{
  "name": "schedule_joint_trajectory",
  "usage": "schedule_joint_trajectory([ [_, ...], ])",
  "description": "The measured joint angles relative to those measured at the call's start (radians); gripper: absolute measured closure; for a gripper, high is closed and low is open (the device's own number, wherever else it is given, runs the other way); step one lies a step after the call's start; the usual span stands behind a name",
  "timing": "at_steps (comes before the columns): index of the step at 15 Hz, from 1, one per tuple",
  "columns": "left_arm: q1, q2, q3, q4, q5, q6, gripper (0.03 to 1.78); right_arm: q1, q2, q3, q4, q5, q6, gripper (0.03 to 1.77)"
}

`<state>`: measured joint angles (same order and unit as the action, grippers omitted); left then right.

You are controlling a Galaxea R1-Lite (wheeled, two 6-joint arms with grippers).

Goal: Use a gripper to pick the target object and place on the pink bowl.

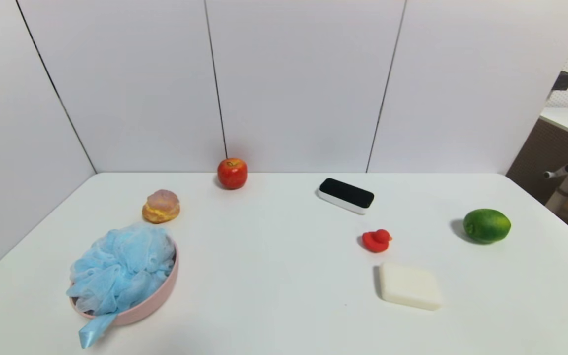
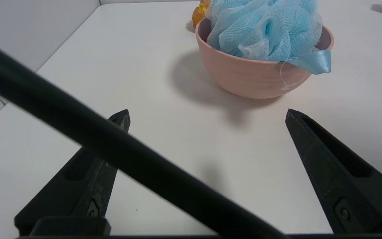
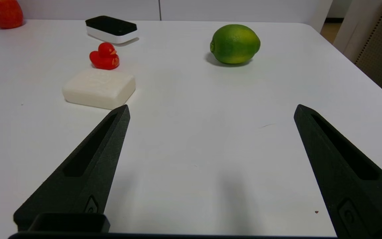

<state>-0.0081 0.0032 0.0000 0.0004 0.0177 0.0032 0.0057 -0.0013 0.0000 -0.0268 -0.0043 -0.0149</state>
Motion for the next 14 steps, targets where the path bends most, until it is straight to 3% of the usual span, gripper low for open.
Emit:
schedule_joint_trajectory([
  [14, 0.0, -0.005, 0.0, 0.0, 0.0, 0.0, 0.12, 0.0, 0.0, 0.0, 0.0, 0.0, 0.003, 0.09],
])
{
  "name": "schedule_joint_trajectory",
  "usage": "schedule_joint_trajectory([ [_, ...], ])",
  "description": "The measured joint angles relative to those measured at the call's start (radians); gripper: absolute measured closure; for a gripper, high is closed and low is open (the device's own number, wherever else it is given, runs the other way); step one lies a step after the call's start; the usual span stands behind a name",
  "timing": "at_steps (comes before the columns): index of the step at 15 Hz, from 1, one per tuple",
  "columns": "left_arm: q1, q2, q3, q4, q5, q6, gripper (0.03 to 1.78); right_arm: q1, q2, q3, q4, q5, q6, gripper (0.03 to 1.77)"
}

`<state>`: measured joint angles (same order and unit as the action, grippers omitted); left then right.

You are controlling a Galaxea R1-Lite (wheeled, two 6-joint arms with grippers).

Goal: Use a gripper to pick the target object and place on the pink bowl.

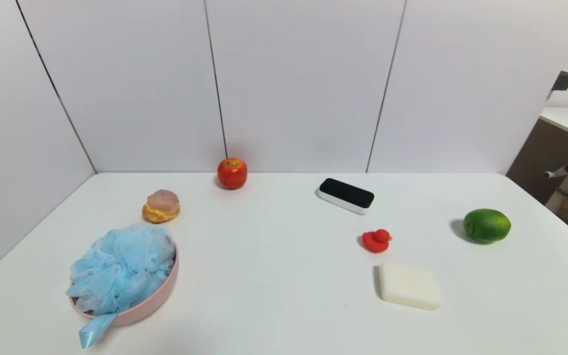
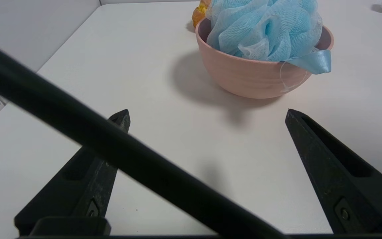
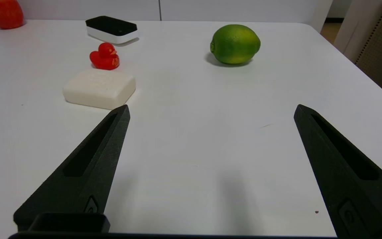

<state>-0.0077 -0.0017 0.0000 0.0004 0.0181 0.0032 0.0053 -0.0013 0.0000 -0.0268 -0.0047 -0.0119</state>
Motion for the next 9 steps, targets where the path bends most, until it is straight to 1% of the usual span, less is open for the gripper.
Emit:
schedule_joint_trajectory([
  [2, 0.0, 0.0, 0.0, 0.0, 0.0, 0.0, 0.12, 0.0, 0.0, 0.0, 0.0, -0.001, 0.025, 0.09],
  [9, 0.0, 0.0, 0.0, 0.0, 0.0, 0.0, 0.12, 0.0, 0.0, 0.0, -0.001, -0.001, 0.029, 0.09],
])
